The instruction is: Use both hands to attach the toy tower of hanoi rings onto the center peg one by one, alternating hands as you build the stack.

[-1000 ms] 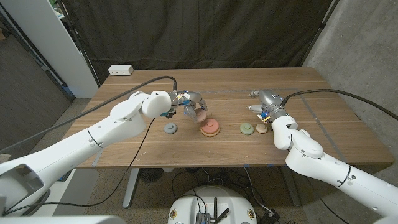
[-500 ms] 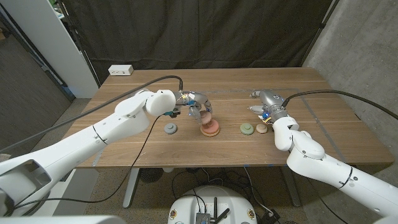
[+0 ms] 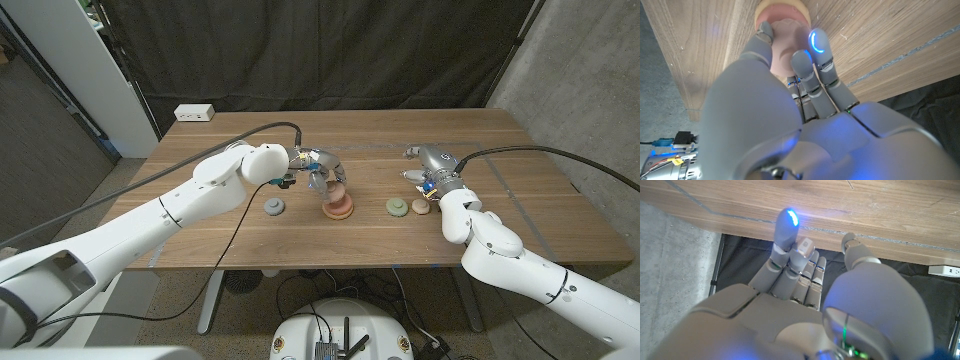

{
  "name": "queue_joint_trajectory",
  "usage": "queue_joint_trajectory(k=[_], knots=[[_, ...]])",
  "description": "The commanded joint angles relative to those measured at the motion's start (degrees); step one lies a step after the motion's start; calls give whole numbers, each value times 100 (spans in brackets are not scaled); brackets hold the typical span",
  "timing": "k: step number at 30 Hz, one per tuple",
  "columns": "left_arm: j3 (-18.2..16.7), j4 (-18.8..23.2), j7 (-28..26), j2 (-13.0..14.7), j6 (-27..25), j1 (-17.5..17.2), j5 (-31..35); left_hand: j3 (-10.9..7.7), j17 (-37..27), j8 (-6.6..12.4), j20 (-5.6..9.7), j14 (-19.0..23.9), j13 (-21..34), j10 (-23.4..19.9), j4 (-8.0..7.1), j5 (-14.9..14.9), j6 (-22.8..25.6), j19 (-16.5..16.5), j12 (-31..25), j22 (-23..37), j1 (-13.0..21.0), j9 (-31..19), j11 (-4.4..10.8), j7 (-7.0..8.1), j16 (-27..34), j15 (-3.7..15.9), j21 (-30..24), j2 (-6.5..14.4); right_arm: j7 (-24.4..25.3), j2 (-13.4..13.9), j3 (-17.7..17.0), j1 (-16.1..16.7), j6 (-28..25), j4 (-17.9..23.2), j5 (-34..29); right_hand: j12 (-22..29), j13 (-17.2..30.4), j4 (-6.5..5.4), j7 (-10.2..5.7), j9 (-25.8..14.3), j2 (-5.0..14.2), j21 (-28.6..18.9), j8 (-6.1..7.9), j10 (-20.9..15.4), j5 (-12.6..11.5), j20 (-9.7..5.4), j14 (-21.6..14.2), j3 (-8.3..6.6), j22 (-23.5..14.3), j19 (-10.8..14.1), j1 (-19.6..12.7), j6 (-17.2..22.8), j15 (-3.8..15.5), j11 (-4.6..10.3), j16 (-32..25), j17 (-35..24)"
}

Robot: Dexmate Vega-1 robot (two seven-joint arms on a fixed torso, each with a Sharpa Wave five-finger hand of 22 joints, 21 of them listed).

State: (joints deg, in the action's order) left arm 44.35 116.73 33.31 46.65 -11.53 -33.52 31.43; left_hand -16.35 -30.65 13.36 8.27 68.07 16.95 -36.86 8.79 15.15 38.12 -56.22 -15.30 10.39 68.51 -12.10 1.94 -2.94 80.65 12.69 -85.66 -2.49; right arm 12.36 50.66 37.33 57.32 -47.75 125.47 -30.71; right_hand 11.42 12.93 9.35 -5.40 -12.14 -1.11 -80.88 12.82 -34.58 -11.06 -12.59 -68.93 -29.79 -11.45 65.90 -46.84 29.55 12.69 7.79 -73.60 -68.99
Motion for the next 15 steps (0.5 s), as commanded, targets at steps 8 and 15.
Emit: queue_joint_trajectory(k=[8, 15], knots=[[213, -448, -31, -266, 260, 166, 93, 11, -39, 54, 416, 39, 1194, -661, 20, 5, 151, -54, -9, 21, -47, -8, 561, -3, -3, -1, 1, 16, 17, 27, 35, -8, -122, 55, 10, 11, 18, -3, 0, -6, 7, -31, 16, -70, -1, 5, -23, -61, 1, 21, -70, 51, -13, 7, -6, -2], [241, -506, -64, -301, 294, 179, 142, 14, -49, 58, 414, 41, 1229, -682, 21, 5, 176, -55, 3, 19, -53, -8, 591, 18, -9, -1, 12, 13, 26, 28, 37, -13, -124, 52, 38, 6, 21, -6, 11, -7, 23, -30, 13, -70, 0, 5, -29, -65, 5, 21, -83, 47, -13, 7, -3, 3]])
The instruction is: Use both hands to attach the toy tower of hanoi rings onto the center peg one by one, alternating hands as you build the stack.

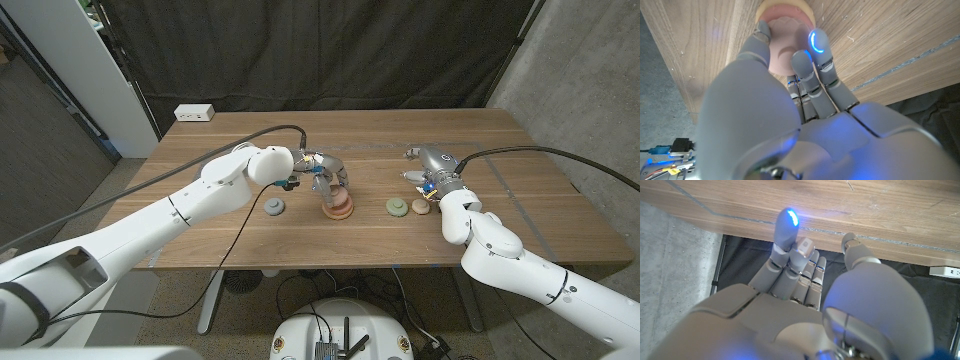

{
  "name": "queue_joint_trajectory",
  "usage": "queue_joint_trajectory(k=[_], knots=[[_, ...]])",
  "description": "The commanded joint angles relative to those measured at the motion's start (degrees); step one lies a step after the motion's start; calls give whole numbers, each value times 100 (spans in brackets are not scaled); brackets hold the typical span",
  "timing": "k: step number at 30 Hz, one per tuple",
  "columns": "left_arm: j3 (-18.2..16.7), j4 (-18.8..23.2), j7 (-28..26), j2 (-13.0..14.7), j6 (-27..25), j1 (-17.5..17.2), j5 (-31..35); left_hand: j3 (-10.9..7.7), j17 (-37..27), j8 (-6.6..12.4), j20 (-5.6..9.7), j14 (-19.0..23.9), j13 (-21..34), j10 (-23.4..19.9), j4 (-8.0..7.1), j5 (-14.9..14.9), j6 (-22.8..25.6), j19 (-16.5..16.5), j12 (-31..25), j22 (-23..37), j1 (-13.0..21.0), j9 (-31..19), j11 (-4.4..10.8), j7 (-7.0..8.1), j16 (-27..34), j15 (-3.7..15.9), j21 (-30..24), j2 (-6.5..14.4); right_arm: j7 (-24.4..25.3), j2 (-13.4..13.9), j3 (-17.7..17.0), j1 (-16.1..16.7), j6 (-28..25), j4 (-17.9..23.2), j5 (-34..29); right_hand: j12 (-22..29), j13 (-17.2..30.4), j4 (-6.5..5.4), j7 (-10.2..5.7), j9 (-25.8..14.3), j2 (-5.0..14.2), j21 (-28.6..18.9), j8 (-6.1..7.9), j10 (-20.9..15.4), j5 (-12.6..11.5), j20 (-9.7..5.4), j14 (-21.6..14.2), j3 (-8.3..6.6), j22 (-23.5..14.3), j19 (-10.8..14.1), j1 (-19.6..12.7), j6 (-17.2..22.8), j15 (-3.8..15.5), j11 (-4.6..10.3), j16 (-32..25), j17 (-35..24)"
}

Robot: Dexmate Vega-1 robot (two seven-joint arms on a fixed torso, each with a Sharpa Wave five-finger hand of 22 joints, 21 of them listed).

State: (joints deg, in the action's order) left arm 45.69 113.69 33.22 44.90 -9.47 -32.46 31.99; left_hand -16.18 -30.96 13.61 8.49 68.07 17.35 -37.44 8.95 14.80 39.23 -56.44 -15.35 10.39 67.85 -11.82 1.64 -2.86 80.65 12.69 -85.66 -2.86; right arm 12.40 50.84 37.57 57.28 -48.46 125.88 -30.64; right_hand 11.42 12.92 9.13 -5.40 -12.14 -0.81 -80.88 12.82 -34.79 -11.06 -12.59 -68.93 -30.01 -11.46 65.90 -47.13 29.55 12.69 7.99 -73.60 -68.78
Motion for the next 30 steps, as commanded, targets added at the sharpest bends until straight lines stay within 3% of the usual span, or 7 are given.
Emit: queue_joint_trajectory(k=[1, 15, 30], knots=[[113, -205, -68, -130, 82, 70, 109, 0, -16, 33, 395, 38, 1195, -626, 8, 39, 67, -36, 10, 20, 14, -36, 634, 4, -13, -1, 10, 44, 25, 11, 15, -11, -46, 5, 33, 6, 21, 16, 10, -7, -6, -30, 12, -48, 0, 5, -32, -44, 6, 21, -54, 45, -13, -13, -7, -21], [139, -312, -187, -202, 117, -9, 88, -6, -46, 29, 393, 13, 1269, -662, 5, 47, 109, -17, 98, 16, 2, -34, 753, 107, -55, -2, 56, 56, 60, -10, 35, -42, 4, -52, 76, 1, 25, 13, 1, -9, 16, -35, 10, -50, -1, 4, -55, -54, 6, 26, -73, 46, -14, -30, -31, -47], [193, -305, -107, -206, 66, 1, 121, 16, -81, 45, 397, 39, 1385, -784, 9, 23, 218, -28, 144, 21, -30, -26, 769, 77, -71, 0, 74, 30, 90, 12, 12, -7, -25, -32, 116, -6, 28, 10, -7, -9, 42, -33, -4, -36, -4, 5, -27, -59, 11, 25, -94, 18, -11, 0, 1, -12]])
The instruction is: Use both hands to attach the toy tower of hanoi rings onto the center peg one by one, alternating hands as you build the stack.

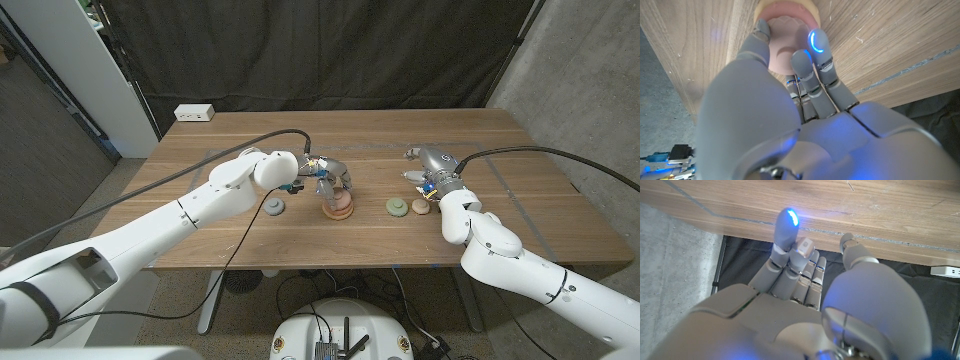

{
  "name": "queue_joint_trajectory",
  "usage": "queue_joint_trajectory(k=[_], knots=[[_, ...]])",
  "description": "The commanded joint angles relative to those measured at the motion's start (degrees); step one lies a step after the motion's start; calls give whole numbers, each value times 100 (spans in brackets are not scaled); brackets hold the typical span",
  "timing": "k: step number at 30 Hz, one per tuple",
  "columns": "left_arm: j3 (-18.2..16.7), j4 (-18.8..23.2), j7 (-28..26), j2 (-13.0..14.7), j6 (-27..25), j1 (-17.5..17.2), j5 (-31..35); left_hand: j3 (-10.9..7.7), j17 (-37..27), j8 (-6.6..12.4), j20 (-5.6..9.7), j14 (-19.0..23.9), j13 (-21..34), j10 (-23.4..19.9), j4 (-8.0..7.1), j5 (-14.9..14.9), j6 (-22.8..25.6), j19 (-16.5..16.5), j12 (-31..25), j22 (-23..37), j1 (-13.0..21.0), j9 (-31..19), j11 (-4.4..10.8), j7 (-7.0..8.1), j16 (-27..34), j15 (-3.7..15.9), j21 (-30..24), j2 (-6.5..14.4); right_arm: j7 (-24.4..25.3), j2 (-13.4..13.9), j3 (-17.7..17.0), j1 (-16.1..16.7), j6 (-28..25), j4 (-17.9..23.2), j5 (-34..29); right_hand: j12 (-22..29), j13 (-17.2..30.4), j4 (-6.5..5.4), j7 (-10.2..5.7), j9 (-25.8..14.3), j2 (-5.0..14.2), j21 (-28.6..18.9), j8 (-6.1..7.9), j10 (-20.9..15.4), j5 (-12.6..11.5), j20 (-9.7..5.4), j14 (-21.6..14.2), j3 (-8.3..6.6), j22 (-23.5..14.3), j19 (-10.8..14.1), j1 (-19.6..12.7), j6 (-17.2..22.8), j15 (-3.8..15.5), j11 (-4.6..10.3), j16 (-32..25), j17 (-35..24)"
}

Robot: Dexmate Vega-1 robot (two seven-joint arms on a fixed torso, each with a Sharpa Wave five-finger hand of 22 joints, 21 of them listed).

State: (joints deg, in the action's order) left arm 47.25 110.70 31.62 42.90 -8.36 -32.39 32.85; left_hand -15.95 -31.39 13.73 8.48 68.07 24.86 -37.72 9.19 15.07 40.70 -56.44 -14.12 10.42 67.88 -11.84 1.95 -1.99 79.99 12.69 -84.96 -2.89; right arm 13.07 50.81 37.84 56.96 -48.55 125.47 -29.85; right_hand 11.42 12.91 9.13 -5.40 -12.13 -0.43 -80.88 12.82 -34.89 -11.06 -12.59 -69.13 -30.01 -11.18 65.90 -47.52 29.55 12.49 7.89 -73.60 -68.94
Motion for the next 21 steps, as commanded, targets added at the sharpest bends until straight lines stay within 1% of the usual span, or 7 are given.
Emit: queue_joint_trajectory(k=[1, 3, 6, 14, 17, 21], knots=[[37, -9, 47, -3, -50, -6, 45, -5, -35, 30, 400, 36, 640, -753, -8, -5, 67, -32, 26, 21, -27, -25, 736, -15, -10, 0, -1, 21, 21, 16, -17, 28, -13, 9, 47, -7, 29, 10, -4, -10, 5, -34, -5, -23, -5, 5, -12, -60, -17, 26, -57, 15, 9, 13, -4, -1], [37, -16, 44, 0, -48, -4, 52, 2, -45, 22, 394, 43, 650, -721, -9, -9, 53, -29, 44, 22, -35, -25, 709, -34, -5, -1, -2, 11, 24, 12, -14, 29, -22, 7, 52, 0, 31, 10, -2, -9, 8, -35, -6, -40, -7, 5, -4, -59, -17, 26, -60, 15, 9, 14, 8, 12], [51, -18, 62, 7, -35, 16, 86, 9, -25, 3, 394, 9, 673, -681, -8, -16, 12, -14, 73, 20, -42, -26, 718, -33, -39, -1, 8, -6, 38, 15, -17, 35, -15, 8, 62, -1, 31, 8, -2, -9, 11, -36, -7, -40, -8, 6, -12, -57, -18, 25, -59, 15, 8, 12, 4, 7], [54, 22, 20, 19, -59, 11, 239, 55, 10, -17, 388, -28, 719, -630, -29, -50, -27, 14, 127, 22, -113, -28, 758, 46, -87, 1, 20, -59, 68, 20, -23, 48, -24, 21, 75, -2, 33, 0, 5, -9, 19, -38, -9, -38, -8, 6, -39, -55, -19, 23, -52, 13, 6, 9, -19, -22], [41, 5, -14, 14, -52, -7, 244, 54, 19, -45, 393, -33, 701, -605, -22, -56, -97, 28, 170, 19, -105, -30, 783, 128, -98, 1, 35, -59, 60, 27, -21, 54, -47, 36, 80, -3, 34, -4, 9, -9, 21, -46, -8, -36, -8, 7, -36, -54, -27, 29, -47, 16, 5, 3, -18, -24], [29, -17, -98, 6, -56, -35, 293, 52, 42, -52, 393, -57, 682, -553, -21, -60, -122, 32, 217, 19, -100, -35, 807, 152, -123, 1, 43, -53, 53, 43, -15, 61, -84, 58, 77, -6, 34, -8, 2, -9, 23, -39, -6, -31, -7, 7, -28, -53, -20, 19, -40, 20, 6, -10, -11, -21]])
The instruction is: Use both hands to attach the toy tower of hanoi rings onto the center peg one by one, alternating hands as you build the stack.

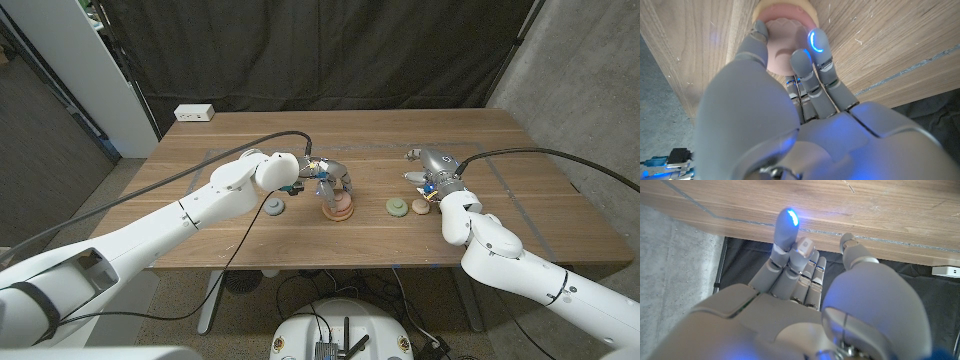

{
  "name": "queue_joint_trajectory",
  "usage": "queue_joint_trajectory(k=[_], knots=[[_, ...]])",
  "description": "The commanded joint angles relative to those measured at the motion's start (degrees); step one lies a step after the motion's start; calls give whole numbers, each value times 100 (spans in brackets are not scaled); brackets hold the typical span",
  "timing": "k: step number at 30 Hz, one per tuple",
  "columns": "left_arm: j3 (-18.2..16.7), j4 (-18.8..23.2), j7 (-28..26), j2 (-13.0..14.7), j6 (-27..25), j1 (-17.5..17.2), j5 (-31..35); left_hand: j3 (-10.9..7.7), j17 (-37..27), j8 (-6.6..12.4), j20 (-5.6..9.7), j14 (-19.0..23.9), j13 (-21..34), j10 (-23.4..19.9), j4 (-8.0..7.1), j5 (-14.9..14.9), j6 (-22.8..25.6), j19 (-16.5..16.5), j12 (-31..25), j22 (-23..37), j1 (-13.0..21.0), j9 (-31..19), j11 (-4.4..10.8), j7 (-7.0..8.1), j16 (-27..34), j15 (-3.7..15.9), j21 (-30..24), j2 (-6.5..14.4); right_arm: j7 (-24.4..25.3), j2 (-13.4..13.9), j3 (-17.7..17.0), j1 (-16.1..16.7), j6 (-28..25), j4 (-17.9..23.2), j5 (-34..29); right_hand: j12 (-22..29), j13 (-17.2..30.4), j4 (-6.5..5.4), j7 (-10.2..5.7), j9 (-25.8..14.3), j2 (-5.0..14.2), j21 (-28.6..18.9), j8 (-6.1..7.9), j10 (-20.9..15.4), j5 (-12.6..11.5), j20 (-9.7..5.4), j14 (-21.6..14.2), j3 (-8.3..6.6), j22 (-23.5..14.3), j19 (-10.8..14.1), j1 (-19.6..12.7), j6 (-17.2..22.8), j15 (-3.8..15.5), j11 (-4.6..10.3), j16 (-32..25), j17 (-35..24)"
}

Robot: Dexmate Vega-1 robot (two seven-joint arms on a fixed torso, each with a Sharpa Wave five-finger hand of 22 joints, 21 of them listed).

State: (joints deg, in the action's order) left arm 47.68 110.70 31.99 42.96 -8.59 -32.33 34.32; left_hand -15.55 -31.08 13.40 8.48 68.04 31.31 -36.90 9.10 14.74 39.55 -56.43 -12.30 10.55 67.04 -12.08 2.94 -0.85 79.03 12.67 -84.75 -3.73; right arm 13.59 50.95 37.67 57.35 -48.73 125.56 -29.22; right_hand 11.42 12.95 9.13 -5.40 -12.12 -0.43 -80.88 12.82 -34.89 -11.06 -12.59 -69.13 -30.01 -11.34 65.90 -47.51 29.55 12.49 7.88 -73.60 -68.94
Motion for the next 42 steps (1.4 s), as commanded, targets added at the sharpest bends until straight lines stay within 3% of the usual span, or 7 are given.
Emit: queue_joint_trajectory(k=[1, 8, 15, 18, 21, 24, 42], knots=[[-17, -24, -132, -3, -35, -38, 146, 13, 36, -25, 395, -75, 31, -623, -9, -27, -22, 29, 46, 8, -9, -11, 708, 34, -51, 4, 20, 29, 1, 35, 4, 23, -68, 53, 12, -6, 30, -8, -1, -9, 23, -44, -3, -32, -7, 7, -21, -53, -9, 23, -38, 30, 6, -12, -5, -17], [-37, -30, -137, 25, 55, 1, 175, 45, 35, -85, 376, -73, -6, -478, -27, -37, -181, 78, 129, 5, -63, -10, 634, 1, -48, 2, 51, -2, -7, 51, 14, 16, -130, 96, -4, -5, 30, -6, 3, -10, 17, -38, 1, -34, -9, 7, -11, -50, -3, 14, -34, 39, 7, -23, 3, -13], [35, 11, -46, 55, 181, 70, 418, 205, 211, -179, 355, -248, -62, -31, -131, -89, -511, 232, 223, 5, -413, -3, 626, 99, -199, 2, 123, -119, -26, 62, 38, -7, -173, 123, -25, 0, 31, -2, -7, -11, 4, -46, 12, -53, -10, 8, -10, -39, -9, 12, -27, 70, 8, -24, 9, -8], [43, 27, 10, 56, 205, 83, 496, 285, 254, -183, 339, -292, -83, 59, -176, -124, -600, 288, 210, 2, -590, -10, 592, 38, -226, 1, 155, -179, -33, 63, 47, -14, -191, 127, -28, -1, 32, -7, -8, -11, 6, -39, 11, -56, -8, 8, 8, -33, -2, 3, -19, 71, 8, -20, 33, 15], [44, 39, 61, 59, 232, 95, 563, 332, 290, -236, 349, -335, -114, 329, -201, -146, -839, 324, 249, -1, -722, -6, 583, 107, -241, 1, 196, -184, -26, 56, 46, -15, -203, 128, -23, -4, 32, -9, -7, -12, 6, -51, 10, -54, -8, 8, 3, -27, -13, 11, -10, 73, 8, -20, 36, 14], [34, 49, 105, 57, 249, 98, 612, 374, 324, -241, 339, -387, -131, 455, -218, -162, -929, 376, 246, -2, -820, -1, 553, 54, -270, 0, 229, -214, -19, 47, 44, -18, -211, 126, -13, -1, 31, -13, -9, -12, 7, -50, 10, -62, -8, 9, -17, -26, -11, 8, -4, 75, 7, -22, 17, -8], [-2, 37, 347, 29, 315, 146, 812, 431, 354, -269, 346, -526, -214, 974, -217, -167, -1373, 505, 242, 12, -1006, 15, 497, 123, -303, -1, 311, -197, -15, -2, 100, -97, -225, 53, 17, -5, 30, -23, -27, -13, 11, -53, 13, -57, -9, 10, -11, -18, -13, -3, 31, 98, 6, -34, 27, -15]])
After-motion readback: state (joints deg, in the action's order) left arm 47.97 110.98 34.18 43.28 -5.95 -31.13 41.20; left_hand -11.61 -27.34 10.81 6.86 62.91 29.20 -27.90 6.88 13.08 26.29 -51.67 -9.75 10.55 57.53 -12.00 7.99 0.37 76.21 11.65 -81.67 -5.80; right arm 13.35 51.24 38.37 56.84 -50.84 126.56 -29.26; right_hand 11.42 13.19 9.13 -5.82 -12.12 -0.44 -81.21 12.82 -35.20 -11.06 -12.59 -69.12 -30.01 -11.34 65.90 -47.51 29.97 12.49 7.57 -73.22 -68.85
